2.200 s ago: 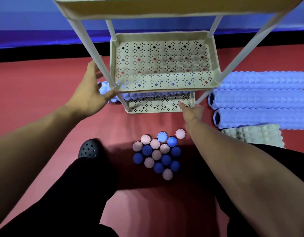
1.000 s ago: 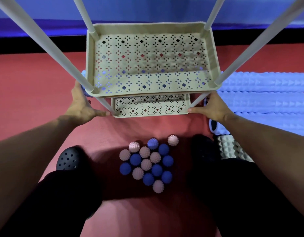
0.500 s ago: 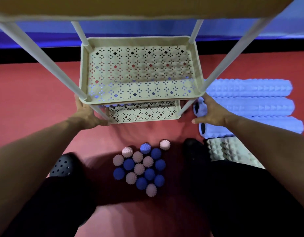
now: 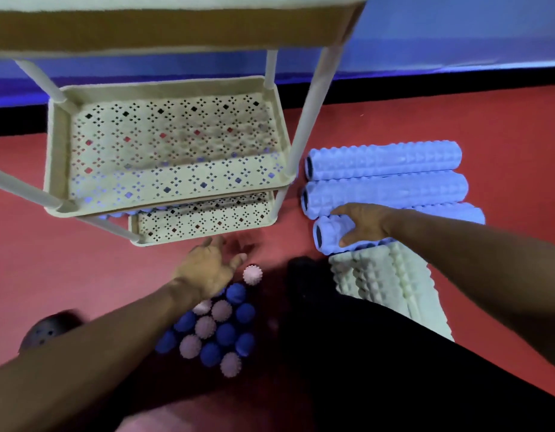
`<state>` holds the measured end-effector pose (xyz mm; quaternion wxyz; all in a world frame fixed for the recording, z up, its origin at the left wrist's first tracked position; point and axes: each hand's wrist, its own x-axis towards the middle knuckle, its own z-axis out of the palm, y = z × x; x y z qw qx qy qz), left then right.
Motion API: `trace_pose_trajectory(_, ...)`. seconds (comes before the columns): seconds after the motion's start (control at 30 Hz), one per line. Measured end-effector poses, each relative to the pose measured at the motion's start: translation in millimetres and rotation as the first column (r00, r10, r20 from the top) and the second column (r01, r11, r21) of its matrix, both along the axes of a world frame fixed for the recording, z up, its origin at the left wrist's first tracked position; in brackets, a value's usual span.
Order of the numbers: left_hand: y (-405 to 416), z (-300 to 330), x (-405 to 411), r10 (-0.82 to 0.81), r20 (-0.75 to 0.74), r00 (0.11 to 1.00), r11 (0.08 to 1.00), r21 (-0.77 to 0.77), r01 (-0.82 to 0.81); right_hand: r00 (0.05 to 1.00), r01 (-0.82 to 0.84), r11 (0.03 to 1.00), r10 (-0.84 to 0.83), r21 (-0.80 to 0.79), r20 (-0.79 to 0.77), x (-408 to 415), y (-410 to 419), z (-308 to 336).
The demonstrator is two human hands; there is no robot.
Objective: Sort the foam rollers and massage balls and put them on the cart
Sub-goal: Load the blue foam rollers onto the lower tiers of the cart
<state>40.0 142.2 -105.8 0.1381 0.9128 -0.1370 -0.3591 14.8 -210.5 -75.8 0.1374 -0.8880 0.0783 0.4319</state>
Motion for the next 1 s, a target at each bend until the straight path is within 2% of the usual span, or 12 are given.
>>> trace_pose_trajectory(0.07,-24,-8,-6,0.007,-0.029,1.000,0.998,-0.059,-0.009,1.000,0.029,1.000,-0.029,-0.009,0.001,-8,-3,-17)
trace_pose_trajectory(0.23,-61,-27,-19,0.070,-0.047,0.996,0.988,-0.138,-0.076,0.980,-0.043,0.991,0.067,-0.130,0.185,-19,-7,-50)
trace_pose_trajectory(0.33,-74,-36,-23,0.098,-0.064,0.993,0.983,-0.148,-0.107,0.963,-0.145,0.963,0.190,-0.229,0.189,-20,-5,-65)
trace_pose_trajectory(0.5,-80,-47,-26,0.123,-0.083,0.989,0.983,-0.130,-0.133,0.962,-0.156,0.931,0.219,-0.330,0.164,-21,2,-83)
trace_pose_trajectory(0.63,-78,-50,-27,0.136,-0.099,0.986,0.982,-0.122,-0.147,0.941,-0.175,0.932,0.253,-0.318,0.224,-19,-2,-86)
trace_pose_trajectory(0.73,-73,-48,-26,0.124,-0.095,0.988,0.986,-0.096,-0.133,0.895,-0.172,0.936,0.279,-0.308,0.347,-15,-7,-80)
trace_pose_trajectory(0.87,-68,-33,-21,0.103,-0.090,0.991,0.988,-0.106,-0.113,0.857,-0.115,0.968,0.210,-0.224,0.471,-20,-12,-65)
trace_pose_trajectory(1.0,-60,-8,-12,0.121,-0.069,0.990,0.978,-0.165,-0.131,0.845,-0.012,0.998,0.042,-0.061,0.533,-29,-22,-40)
